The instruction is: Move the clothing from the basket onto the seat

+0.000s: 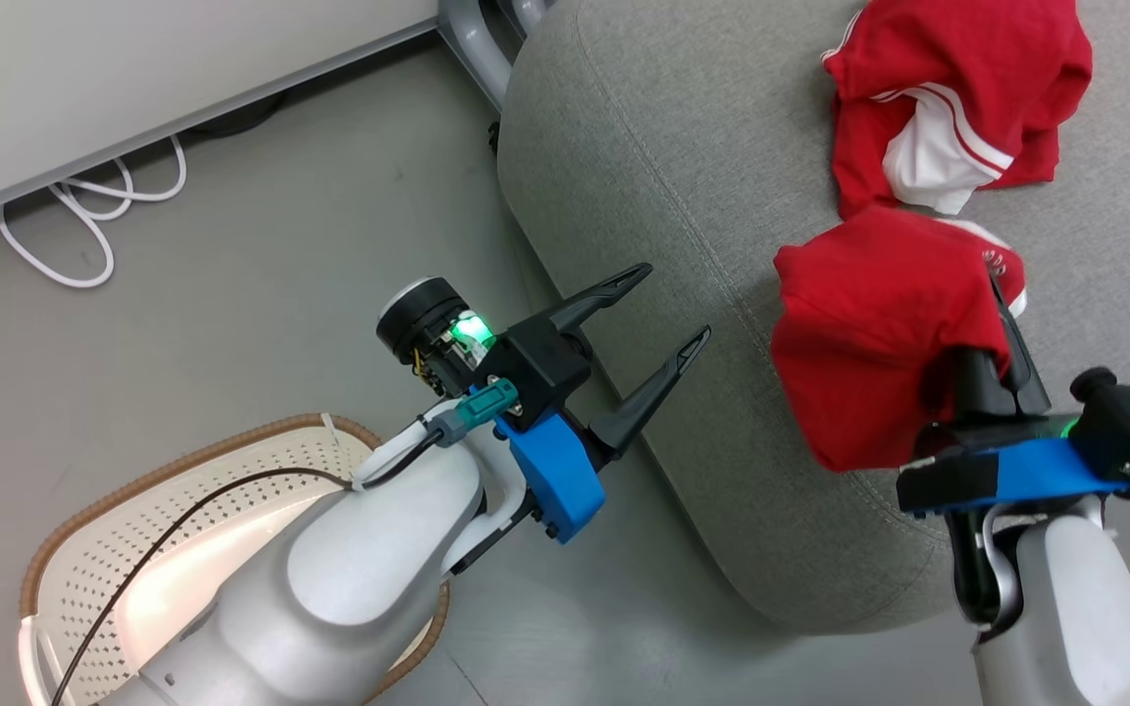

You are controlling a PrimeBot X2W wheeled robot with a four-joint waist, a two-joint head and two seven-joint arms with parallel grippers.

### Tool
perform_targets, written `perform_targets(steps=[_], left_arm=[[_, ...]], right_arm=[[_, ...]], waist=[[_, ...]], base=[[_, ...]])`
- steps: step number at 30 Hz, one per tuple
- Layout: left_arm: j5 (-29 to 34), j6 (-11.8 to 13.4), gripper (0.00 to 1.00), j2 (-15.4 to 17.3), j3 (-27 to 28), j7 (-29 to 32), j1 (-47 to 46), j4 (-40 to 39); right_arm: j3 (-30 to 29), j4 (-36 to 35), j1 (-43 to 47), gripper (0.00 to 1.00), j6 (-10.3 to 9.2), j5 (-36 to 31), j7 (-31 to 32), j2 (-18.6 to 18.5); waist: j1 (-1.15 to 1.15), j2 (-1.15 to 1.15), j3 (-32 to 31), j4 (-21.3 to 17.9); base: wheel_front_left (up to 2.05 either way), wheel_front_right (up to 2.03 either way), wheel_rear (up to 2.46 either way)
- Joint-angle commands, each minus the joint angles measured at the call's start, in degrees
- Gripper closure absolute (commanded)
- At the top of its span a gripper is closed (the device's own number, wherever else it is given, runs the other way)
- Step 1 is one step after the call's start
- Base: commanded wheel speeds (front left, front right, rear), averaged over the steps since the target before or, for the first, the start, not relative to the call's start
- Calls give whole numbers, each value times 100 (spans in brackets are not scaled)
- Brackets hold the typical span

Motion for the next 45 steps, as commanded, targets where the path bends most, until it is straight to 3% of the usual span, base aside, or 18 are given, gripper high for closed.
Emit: perform_targets(steps=[1, 6, 12, 24, 30, 45], left_arm=[[-17, 12, 0, 61, 4, -15, -64, -12], [10, 49, 0, 111, 4, 38, -140, -79], [62, 109, 0, 264, 51, 148, -340, -267], [358, 127, 0, 670, 10, 570, -1002, -820], [468, 151, 0, 856, 27, 728, -1246, -1134], [441, 209, 0, 991, -30, 755, -1255, -1366]], right_arm=[[13, -56, -119, 100, -6, -47, -6, 24], [93, -178, -534, 100, -6, -100, -6, 9], [28, -487, -1505, 100, -6, -123, -5, -253], [-1525, -849, -3375, 100, -6, 85, -5, -1243], [-2246, -457, -3607, 100, -6, 172, -5, -1795], [-2805, 1225, -3065, 100, -6, -136, -5, -1620]], waist=[[0, 0, 38, 15], [0, 0, 233, 52], [0, 0, 734, 98], [0, 0, 2236, 340], [0, 0, 2811, 406], [0, 0, 3054, 539]], base=[[0, 0, 0], [0, 0, 0], [0, 0, 0], [0, 0, 0], [0, 0, 0], [0, 0, 0]])
